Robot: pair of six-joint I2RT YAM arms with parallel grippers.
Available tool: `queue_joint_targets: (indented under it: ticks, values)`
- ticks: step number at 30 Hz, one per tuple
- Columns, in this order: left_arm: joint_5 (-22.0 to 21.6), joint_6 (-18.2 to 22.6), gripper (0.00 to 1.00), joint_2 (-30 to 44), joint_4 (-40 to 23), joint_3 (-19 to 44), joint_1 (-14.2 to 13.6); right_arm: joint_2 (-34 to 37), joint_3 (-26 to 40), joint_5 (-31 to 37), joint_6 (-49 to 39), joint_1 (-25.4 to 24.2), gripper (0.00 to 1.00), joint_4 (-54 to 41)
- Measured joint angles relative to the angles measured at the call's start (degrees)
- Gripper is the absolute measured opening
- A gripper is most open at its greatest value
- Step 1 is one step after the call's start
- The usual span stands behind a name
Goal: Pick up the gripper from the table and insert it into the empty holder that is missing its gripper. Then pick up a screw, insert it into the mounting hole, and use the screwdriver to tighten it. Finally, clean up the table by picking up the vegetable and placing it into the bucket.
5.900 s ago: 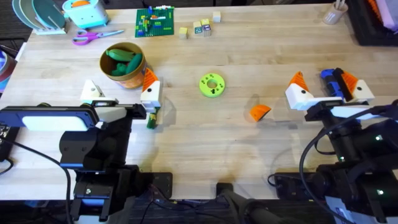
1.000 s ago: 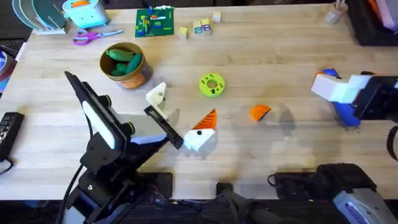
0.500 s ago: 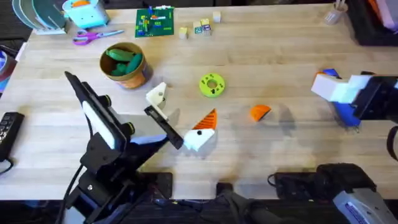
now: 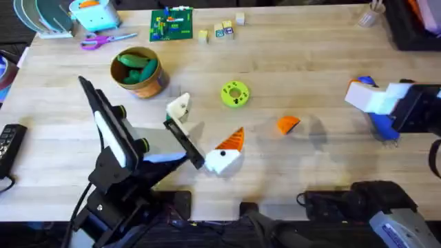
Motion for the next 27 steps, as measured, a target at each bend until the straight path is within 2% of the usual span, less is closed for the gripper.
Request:
queue_joint_targets:
  ticks: [2, 3, 7, 10, 14, 19, 27]
  values:
    - [3.21, 0.01, 0.992, 0.00, 0.14, 0.00, 0.00, 0.00, 0.00, -0.23, 1.18, 0.00, 0.991, -0.22]
    - [8.57, 0.01, 0.992, 0.00, 0.24, 0.00, 0.00, 0.01, 0.00, -2.34, 3.10, 0.00, 0.992, -0.61]
    - [14.87, 0.02, 0.992, 0.00, 0.22, 0.00, 0.00, 0.83, 0.22, -7.67, 2.26, 0.15, 0.991, -3.02]
    - [18.06, 0.02, 0.992, -0.02, 0.18, 0.00, 0.00, 4.16, 1.16, -9.58, 0.69, 1.55, 0.991, -7.39]
    - [20.21, 0.00, 0.992, 0.00, 0.11, 0.00, 0.00, 10.77, 4.32, -10.71, -3.61, 6.66, 0.991, -13.70]
    - [21.09, 0.01, 0.992, 0.00, 0.00, 0.00, 0.00, 17.61, 6.01, -11.25, -6.87, 13.40, 0.992, -14.56]
    - [21.57, 0.00, 0.992, 0.00, -0.01, 0.00, 0.00, 27.10, 6.01, -11.73, -8.04, 15.71, 0.992, -11.54]
